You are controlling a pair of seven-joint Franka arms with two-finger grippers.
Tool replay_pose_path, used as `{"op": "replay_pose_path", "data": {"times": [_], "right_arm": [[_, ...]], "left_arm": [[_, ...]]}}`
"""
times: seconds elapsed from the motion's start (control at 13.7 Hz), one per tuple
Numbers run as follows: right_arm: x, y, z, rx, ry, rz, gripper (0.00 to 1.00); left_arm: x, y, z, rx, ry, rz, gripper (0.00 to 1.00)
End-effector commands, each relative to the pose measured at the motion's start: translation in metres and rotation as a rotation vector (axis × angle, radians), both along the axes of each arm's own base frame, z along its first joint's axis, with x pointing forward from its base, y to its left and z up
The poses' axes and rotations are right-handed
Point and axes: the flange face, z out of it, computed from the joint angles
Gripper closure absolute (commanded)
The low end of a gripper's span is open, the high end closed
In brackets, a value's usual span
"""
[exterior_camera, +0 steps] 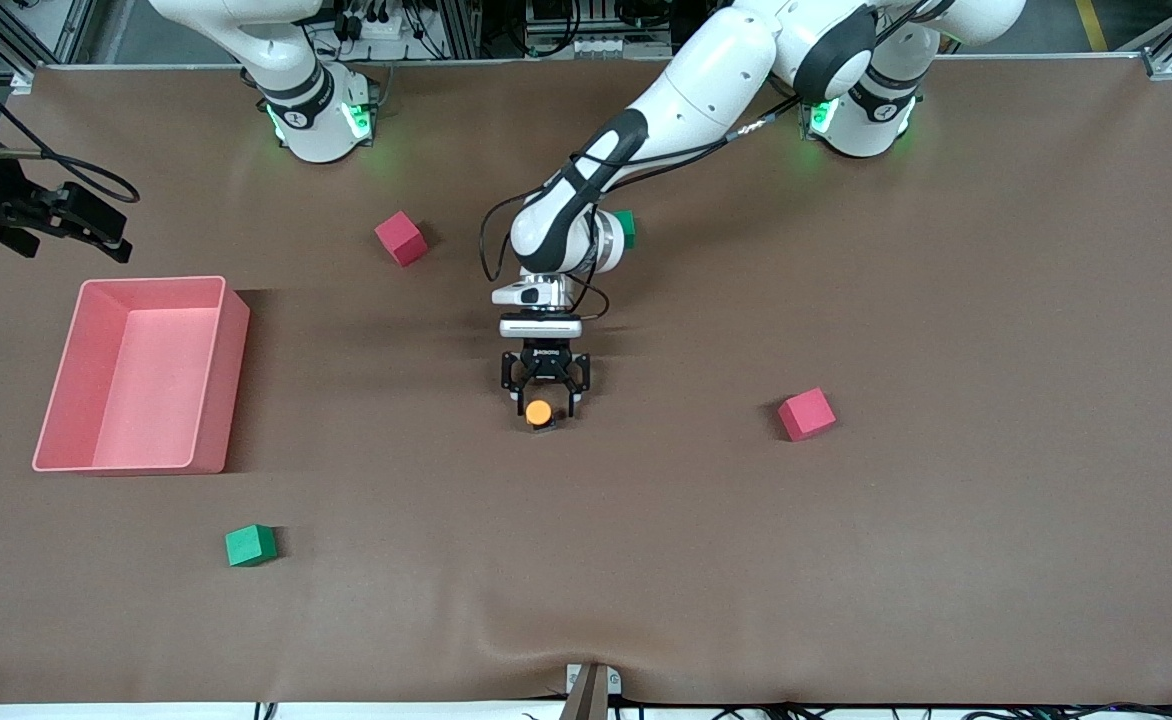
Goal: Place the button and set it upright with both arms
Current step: 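Open the left gripper and lift it off the button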
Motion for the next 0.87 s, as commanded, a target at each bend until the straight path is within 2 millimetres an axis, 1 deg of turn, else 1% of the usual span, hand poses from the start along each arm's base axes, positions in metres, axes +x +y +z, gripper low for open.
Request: {"op": "replay_pose_path", "data": {"times": [0.0,0.07,0.22,0.29,0.51,0.66,0.73,0.8], "right_arm": [[-0.001,-0.002,0.002,-0.003,0.003,0.005,0.00],[-0.001,-0.002,0.002,-0.003,0.003,0.005,0.00],[-0.001,-0.002,0.002,-0.003,0.003,0.005,0.00],[-0.001,-0.002,0.002,-0.003,0.003,0.005,0.00],[-0.001,-0.003,0.002,-0.003,0.003,0.003,0.00],[-0.001,-0.003,0.002,-0.003,0.003,0.003,0.00],[-0.001,-0.003,0.002,-0.003,0.003,0.003,0.00],[-0.001,-0.003,0.002,-0.003,0.003,0.003,0.00]], "left_arm": [[-0.020,-0.023,0.010,-0.088,0.064,0.074,0.00],[-0.032,-0.032,0.016,-0.128,0.120,0.115,0.00],[-0.036,-0.038,0.030,-0.180,0.185,0.183,0.00],[-0.044,-0.044,0.034,-0.204,0.225,0.205,0.00],[-0.048,-0.050,0.063,-0.261,0.297,0.297,0.00],[-0.050,-0.057,0.093,-0.286,0.345,0.345,0.00],[-0.049,-0.059,0.117,-0.279,0.360,0.355,0.00],[-0.054,-0.062,0.135,-0.254,0.405,0.354,0.00]]}}
